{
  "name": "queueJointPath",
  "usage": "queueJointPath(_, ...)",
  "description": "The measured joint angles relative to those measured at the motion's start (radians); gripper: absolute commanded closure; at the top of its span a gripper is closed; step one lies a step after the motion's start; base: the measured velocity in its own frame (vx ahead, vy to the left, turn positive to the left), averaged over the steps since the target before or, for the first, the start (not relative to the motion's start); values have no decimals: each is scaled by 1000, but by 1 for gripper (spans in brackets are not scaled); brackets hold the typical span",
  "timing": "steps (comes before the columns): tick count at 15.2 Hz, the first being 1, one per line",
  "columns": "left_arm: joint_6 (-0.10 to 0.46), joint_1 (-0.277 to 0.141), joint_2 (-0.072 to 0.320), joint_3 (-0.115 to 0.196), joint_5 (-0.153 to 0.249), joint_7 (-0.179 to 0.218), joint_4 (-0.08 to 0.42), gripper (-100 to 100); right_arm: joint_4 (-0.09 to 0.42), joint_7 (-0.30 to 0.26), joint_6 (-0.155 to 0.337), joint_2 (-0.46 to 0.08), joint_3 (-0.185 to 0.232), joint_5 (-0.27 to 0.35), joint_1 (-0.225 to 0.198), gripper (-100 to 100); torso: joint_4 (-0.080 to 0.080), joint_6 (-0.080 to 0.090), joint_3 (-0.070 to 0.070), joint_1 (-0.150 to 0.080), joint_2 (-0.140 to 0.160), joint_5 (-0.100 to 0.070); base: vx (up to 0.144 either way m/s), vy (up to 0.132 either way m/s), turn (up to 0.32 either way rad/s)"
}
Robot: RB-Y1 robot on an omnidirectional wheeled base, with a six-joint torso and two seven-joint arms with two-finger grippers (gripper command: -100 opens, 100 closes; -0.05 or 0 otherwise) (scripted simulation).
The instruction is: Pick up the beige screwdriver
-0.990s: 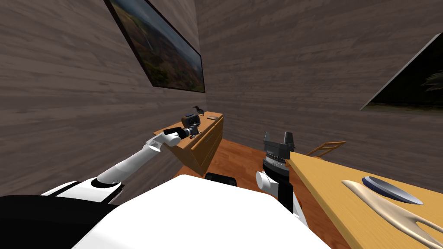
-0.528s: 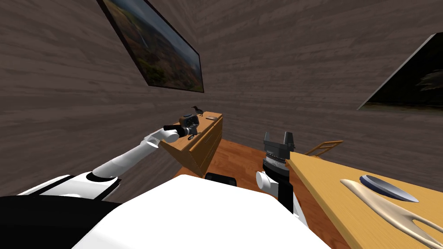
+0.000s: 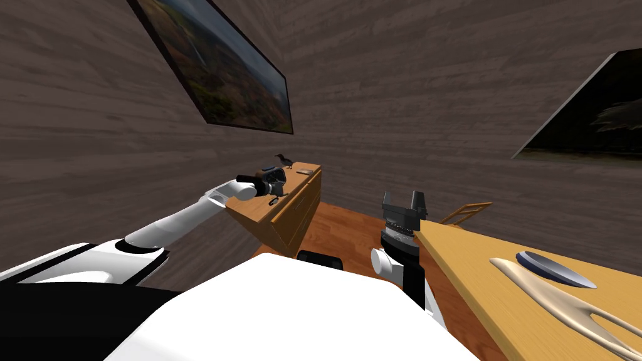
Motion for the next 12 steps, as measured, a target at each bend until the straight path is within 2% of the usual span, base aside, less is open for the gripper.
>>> queueJointPath(12,237,-71,129,-18,190,79,77,-100,0,0,0,0,0,0,0,0,0,0,0,0,0,0,30,2,-29)
